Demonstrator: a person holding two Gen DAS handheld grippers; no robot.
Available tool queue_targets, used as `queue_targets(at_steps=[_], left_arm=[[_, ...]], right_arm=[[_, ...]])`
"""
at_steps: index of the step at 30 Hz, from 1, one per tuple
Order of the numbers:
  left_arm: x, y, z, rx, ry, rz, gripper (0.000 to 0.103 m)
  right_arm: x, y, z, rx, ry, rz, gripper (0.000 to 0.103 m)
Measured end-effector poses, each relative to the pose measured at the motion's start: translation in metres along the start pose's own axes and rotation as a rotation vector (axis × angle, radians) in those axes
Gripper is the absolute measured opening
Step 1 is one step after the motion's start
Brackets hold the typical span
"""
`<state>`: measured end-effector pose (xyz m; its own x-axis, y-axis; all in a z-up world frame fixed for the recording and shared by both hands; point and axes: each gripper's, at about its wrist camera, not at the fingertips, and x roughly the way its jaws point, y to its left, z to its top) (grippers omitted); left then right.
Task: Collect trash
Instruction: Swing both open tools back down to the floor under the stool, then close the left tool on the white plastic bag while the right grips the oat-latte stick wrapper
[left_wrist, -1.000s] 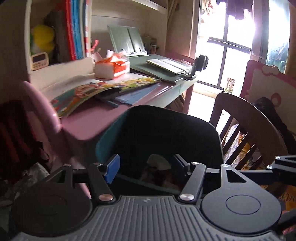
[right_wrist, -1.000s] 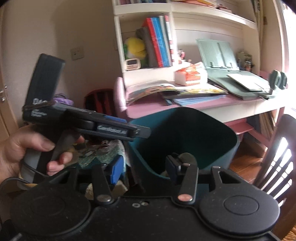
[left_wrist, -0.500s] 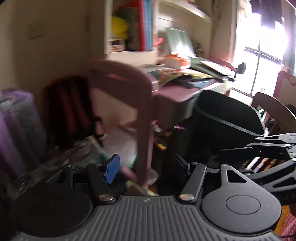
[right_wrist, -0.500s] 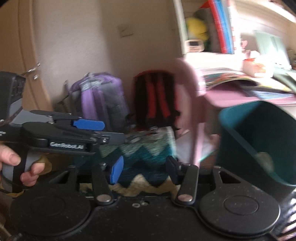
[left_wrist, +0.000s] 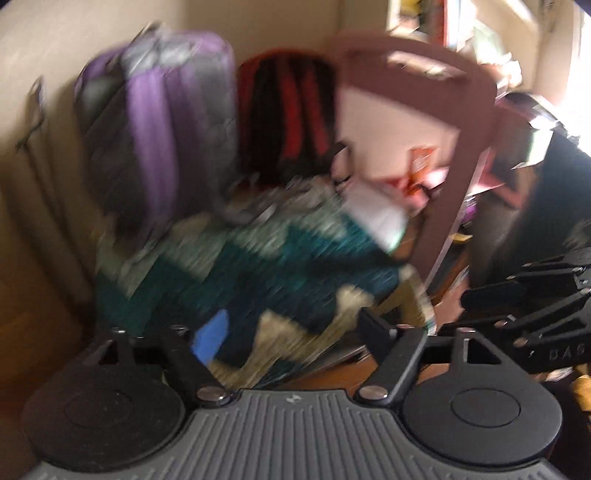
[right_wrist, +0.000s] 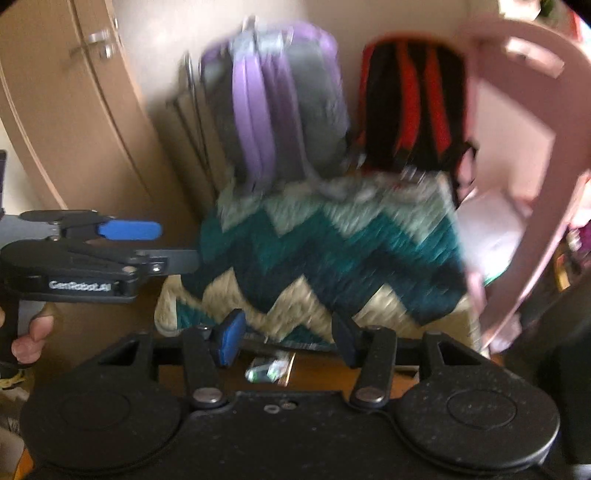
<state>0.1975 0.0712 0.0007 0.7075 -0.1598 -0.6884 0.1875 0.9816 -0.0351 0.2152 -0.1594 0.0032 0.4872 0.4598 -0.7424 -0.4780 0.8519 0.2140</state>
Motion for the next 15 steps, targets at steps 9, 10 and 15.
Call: queue_targets(at_steps=[9, 10, 15], left_arm=[[0.106, 0.076, -0.083, -0.052, 0.137, 0.041, 0.081], [0.117, 0.083, -0.091, -0.053, 0.153, 0.037, 0.081], [0.175, 0.105, -0.137, 0.026, 0.224, 0.022, 0.081]], right_arm=[[0.16, -0.003, -0.036, 0.064, 0.228, 0.011, 0.055], [0.179, -0.006, -0.043, 0.076, 0.251, 0.01, 0.055], [0.255, -0.01, -0.081, 0.121, 0.341, -0.013, 0.055]])
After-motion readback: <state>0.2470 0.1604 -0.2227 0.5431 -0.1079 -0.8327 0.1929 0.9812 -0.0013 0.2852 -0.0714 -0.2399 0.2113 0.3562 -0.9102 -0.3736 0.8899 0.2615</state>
